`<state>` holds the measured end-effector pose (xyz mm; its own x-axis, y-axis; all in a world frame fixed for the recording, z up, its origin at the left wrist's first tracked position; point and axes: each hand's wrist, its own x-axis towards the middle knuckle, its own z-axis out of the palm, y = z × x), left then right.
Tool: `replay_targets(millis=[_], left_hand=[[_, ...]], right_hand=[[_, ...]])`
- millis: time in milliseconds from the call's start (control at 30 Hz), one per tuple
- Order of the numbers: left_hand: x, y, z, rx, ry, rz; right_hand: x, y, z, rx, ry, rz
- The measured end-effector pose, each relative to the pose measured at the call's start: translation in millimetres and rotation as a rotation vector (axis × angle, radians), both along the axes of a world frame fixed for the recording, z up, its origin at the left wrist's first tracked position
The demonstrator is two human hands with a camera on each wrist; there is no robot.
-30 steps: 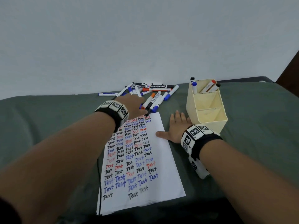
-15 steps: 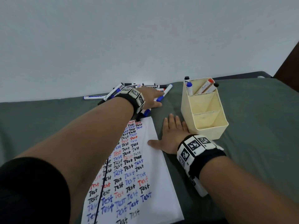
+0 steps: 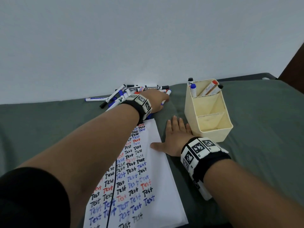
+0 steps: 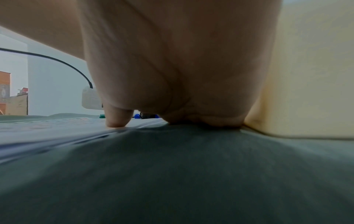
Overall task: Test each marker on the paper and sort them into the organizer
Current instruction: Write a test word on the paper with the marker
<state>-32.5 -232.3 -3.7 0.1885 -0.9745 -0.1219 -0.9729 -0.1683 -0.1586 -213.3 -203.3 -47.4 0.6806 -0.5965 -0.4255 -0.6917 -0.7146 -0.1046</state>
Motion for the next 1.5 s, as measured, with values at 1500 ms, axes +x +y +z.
replay_targets(millis=[1500], left_hand=[[-0.8, 54.7, 14.8, -0.084, 0.131, 0.016]], right_hand=[[0.2, -0.8, 2.5, 0.019, -0.029, -0.015]])
